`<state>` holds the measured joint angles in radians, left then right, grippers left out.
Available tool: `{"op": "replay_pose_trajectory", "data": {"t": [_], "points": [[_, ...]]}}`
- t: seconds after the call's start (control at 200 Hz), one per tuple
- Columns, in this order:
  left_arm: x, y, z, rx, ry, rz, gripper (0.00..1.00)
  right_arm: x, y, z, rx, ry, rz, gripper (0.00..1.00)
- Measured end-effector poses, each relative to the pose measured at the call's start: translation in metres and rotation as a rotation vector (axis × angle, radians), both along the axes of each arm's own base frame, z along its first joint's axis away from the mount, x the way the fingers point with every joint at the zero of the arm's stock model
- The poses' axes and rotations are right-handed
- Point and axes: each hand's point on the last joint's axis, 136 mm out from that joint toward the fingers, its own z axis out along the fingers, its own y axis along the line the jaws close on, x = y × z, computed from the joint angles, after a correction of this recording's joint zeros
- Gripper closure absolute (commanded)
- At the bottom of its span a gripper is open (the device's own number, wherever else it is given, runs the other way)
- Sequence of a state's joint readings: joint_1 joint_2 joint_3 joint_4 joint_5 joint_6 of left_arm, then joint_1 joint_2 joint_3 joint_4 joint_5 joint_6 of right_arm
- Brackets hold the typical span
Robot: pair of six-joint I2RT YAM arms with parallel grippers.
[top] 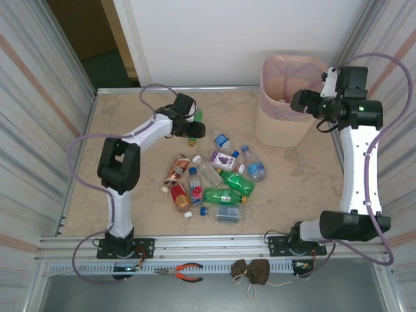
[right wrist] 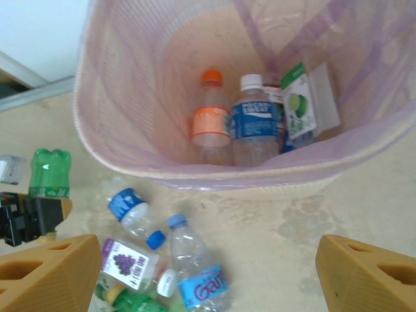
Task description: Put the plastic bottles in the bin
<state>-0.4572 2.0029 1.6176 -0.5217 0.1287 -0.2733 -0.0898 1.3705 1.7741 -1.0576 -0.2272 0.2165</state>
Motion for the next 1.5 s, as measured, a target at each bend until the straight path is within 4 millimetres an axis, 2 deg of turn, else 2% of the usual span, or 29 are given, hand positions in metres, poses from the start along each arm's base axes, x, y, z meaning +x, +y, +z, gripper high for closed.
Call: {"op": "replay_pose_trajectory", "data": {"t": [0.13, 0.261, 0.486, 0.596, 0.706, 0.842, 0.982, 1.112, 1.268, 1.498], "points": [[-0.002, -0.012, 0.062, -0.119, -0.133, -0.058, 0.46, -0.005, 0.014, 0.008, 0.080, -0.068, 0.035, 0.15], [-0.017, -0.025, 0.119, -0.252, -0.250, -0.145, 0.48, -0.013, 0.031, 0.021, 0.178, -0.176, 0.090, 0.15], [-0.059, -0.038, 0.185, -0.447, -0.397, -0.307, 0.49, -0.024, 0.066, 0.055, 0.317, -0.382, 0.224, 0.15], [-0.081, -0.041, 0.216, -0.521, -0.471, -0.383, 0.50, -0.031, 0.093, 0.076, 0.355, -0.459, 0.338, 0.14], [-0.109, -0.048, 0.246, -0.582, -0.547, -0.473, 0.50, -0.044, 0.129, 0.096, 0.388, -0.528, 0.483, 0.12], [-0.146, -0.060, 0.281, -0.641, -0.631, -0.595, 0.51, -0.064, 0.174, 0.109, 0.428, -0.563, 0.657, 0.08], [-0.176, -0.066, 0.303, -0.680, -0.682, -0.686, 0.51, -0.079, 0.212, 0.117, 0.446, -0.577, 0.786, 0.04], [-0.193, -0.071, 0.311, -0.696, -0.706, -0.748, 0.52, -0.084, 0.233, 0.126, 0.463, -0.591, 0.846, 0.03], [-0.203, -0.077, 0.311, -0.699, -0.709, -0.790, 0.52, -0.080, 0.253, 0.132, 0.484, -0.591, 0.887, 0.05], [-0.204, -0.078, 0.308, -0.685, -0.708, -0.793, 0.52, -0.066, 0.269, 0.122, 0.528, -0.531, 0.882, 0.19]]}}
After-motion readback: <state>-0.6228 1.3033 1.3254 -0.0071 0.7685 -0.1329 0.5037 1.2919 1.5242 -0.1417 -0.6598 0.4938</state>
